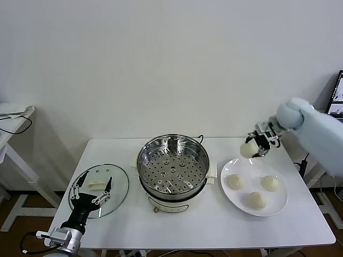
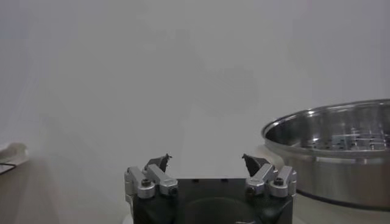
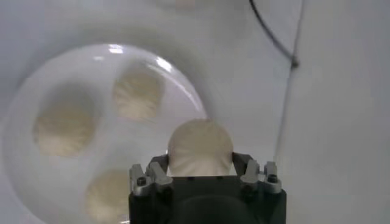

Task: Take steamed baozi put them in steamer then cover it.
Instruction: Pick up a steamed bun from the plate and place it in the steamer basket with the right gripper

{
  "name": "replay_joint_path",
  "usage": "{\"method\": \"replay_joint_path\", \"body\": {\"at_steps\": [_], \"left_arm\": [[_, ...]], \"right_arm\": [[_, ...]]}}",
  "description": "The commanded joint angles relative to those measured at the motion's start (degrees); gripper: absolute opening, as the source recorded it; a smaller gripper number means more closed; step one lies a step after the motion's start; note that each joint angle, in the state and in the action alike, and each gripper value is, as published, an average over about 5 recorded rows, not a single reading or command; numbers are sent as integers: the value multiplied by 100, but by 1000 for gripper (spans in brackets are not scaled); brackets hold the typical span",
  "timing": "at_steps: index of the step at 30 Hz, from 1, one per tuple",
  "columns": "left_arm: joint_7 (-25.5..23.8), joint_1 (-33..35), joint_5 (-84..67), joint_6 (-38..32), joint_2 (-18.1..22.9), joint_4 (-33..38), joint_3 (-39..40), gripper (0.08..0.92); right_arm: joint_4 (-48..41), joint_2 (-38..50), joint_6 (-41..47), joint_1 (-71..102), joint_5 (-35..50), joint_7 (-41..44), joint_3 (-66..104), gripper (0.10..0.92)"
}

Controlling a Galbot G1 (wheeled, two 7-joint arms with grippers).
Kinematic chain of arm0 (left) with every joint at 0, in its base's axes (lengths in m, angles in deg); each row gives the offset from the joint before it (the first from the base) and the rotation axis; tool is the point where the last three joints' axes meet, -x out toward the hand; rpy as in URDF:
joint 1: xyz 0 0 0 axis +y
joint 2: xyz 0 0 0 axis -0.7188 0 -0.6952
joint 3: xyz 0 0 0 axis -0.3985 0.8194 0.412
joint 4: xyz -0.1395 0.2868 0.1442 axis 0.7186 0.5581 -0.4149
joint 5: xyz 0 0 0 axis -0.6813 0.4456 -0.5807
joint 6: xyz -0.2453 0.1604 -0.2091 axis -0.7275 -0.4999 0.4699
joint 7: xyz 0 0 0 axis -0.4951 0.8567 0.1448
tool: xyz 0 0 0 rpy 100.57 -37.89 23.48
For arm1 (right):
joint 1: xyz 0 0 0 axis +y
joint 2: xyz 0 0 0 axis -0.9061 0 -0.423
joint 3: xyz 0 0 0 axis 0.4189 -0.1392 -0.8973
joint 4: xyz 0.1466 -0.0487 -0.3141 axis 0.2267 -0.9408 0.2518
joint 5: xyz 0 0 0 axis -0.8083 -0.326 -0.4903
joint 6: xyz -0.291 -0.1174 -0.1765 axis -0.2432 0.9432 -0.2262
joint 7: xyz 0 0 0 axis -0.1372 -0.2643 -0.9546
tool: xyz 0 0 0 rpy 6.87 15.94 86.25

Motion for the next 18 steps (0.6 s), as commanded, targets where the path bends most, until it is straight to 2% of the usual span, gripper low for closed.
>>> {"method": "replay_joint_path", "body": {"at_steps": [1,10,18], "left_arm": [[2,10,-3,5,2,5,-18,823],[-18,49,-20,-8,10,21,-157,823],[-28,48,-114,21,-8,71,-316,823]], "right_arm": [[1043,14,-1065,-2074,915,246,-1721,696],[1060,-1400,-1762,-2617,1045,172,-2400,696],[235,-2416,-2067,-2112,652,12,-2311,696]]}}
